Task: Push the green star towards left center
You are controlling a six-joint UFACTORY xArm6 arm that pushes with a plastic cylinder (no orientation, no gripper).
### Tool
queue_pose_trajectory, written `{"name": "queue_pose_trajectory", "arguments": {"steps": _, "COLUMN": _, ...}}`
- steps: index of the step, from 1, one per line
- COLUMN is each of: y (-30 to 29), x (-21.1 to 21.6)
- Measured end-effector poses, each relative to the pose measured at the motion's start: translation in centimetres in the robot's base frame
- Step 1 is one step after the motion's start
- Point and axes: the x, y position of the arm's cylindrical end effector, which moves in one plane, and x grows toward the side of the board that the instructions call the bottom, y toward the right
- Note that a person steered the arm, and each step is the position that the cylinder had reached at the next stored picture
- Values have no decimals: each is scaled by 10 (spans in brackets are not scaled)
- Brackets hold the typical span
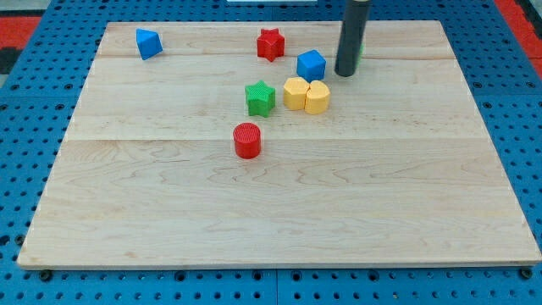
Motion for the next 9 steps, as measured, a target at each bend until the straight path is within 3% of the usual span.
{"name": "queue_pose_trajectory", "arguments": {"steps": 2, "y": 46, "x": -41}}
{"name": "queue_pose_trajectory", "arguments": {"steps": 7, "y": 3, "x": -2}}
{"name": "queue_pose_trajectory", "arguments": {"steps": 8, "y": 8, "x": 44}}
{"name": "queue_pose_trajectory", "arguments": {"steps": 9, "y": 11, "x": 49}}
